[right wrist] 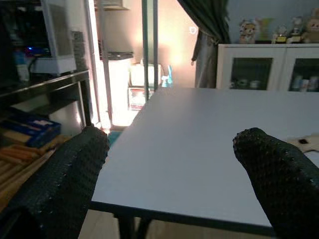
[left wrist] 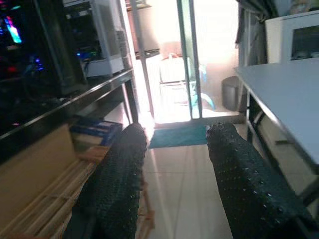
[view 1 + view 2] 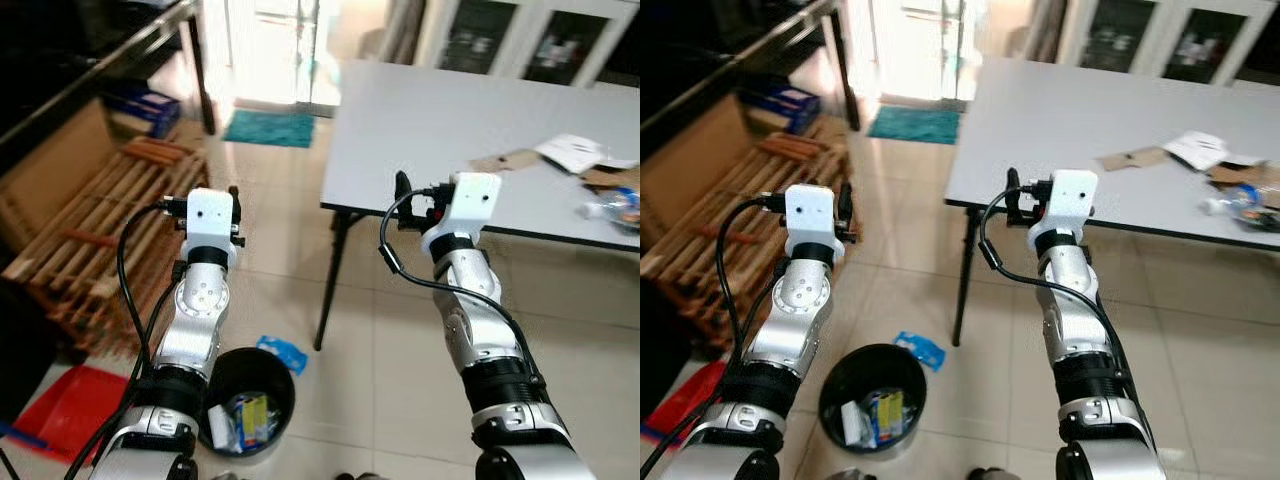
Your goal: Picking trash to rubbish bin
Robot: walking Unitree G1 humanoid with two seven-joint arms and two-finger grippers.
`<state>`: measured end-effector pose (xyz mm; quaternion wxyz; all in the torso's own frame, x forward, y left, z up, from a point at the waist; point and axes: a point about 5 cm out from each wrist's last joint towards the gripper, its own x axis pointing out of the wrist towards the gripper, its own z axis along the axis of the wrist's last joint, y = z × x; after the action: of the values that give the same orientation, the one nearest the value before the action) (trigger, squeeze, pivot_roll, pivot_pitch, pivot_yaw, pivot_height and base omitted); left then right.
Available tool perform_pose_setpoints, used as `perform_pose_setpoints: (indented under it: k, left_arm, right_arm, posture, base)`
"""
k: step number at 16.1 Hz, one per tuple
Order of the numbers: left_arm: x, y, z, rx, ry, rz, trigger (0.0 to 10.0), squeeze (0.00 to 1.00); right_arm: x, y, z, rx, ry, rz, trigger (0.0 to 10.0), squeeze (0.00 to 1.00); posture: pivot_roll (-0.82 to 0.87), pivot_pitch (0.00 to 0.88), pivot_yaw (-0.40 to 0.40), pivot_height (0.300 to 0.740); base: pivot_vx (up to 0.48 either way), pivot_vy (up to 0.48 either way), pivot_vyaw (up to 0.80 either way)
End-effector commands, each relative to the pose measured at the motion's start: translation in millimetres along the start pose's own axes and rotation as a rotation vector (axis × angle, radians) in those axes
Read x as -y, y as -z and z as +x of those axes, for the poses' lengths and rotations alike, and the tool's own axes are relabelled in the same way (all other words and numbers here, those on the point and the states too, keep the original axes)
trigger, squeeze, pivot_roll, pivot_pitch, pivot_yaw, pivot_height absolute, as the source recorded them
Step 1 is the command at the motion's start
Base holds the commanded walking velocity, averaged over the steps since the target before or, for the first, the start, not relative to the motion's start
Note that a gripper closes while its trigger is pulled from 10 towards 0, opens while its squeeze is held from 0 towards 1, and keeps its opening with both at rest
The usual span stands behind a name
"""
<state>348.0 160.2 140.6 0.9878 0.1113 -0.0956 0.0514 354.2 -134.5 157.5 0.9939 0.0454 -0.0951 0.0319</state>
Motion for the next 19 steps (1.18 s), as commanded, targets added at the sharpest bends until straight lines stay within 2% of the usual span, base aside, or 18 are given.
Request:
perform_pose_setpoints:
  k: [1, 4, 7, 19]
  left_arm:
    - [2.1, -3.2, 0.6, 0.009, -0.001, 0.003, 10.0, 0.0]
    - [3.1, -3.5, 0.2, 0.011, 0.003, 0.001, 10.0, 0.0]
    - [3.3, -3.3, 0.2, 0.011, 0.005, -0.002, 10.0, 0.0]
    - [1.7, -5.9, 2.4, 0.005, -0.007, -0.006, 10.0, 0.0]
  right_arm:
    - [1.8, -5.7, 2.3, 0.03, 0.005, 0.003, 10.0, 0.0]
    - [1.3, -4.7, 2.2, 0.024, -0.002, 0.006, 10.0, 0.0]
    - [-0.1, -3.0, 1.6, 0.019, -0.01, 0.012, 10.0, 0.0]
    - [-3.5, 1.2, 0.0, -0.014, -0.022, 0.01, 10.0, 0.0]
  posture:
    - [0.0, 0.0, -0.06, 0.74]
    - [0.0, 0.0, -0.062, 0.74]
    - [0.0, 0.0, -0.062, 0.74]
    - [0.0, 0.0, -0.064, 0.74]
  base:
    - [0.0, -0.319, 0.0]
    - [0.0, -0.319, 0.0]
    - [0.0, -0.345, -0.8]
    - [0.0, -0.343, 0.0]
